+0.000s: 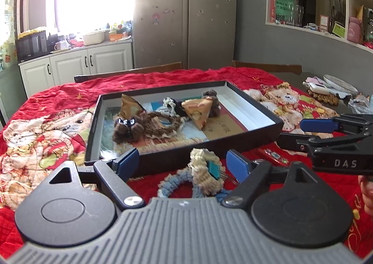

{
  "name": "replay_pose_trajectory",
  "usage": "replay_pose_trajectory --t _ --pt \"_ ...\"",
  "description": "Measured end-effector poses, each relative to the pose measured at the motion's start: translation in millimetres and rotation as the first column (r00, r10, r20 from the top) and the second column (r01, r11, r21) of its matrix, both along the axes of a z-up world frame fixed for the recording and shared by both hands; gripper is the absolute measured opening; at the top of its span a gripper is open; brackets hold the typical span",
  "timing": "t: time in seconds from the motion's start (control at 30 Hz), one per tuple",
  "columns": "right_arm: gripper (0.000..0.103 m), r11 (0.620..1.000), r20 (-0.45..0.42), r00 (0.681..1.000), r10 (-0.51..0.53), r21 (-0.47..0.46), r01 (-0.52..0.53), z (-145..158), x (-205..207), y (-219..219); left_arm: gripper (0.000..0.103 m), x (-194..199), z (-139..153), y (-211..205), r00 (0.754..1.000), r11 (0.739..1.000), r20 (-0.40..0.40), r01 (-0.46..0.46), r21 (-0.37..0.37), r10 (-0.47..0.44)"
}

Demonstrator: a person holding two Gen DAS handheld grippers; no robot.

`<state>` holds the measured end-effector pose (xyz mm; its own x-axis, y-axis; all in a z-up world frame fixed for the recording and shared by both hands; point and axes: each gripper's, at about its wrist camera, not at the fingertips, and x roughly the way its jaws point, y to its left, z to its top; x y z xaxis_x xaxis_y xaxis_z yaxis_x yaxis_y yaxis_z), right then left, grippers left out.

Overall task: Organize objects
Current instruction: 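Move both tools back toward the cream crocheted tie and red packet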

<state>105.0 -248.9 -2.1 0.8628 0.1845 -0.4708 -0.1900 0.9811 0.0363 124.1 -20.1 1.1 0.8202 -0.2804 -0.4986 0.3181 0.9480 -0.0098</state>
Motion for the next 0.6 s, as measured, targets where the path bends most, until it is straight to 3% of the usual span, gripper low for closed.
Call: replay_pose_trajectory --t 0.1,0.6 --pt "0.054 1.0 -0.011 1.0 0.003 -0.011 -0.003 -9.4 2.4 -1.6 0.088 3.0 -6.6 -2.7 1.0 1.0 -0.015 0.009 -0.003 -0.009" --pt "0.042 1.0 -0.087 0.996 0.0 -0.009 -0.001 -37.1 15.6 -5.3 0.059 18.4 -26.4 -8.4 0.997 0.999 -0.07 0.026 -0.04 -0.029"
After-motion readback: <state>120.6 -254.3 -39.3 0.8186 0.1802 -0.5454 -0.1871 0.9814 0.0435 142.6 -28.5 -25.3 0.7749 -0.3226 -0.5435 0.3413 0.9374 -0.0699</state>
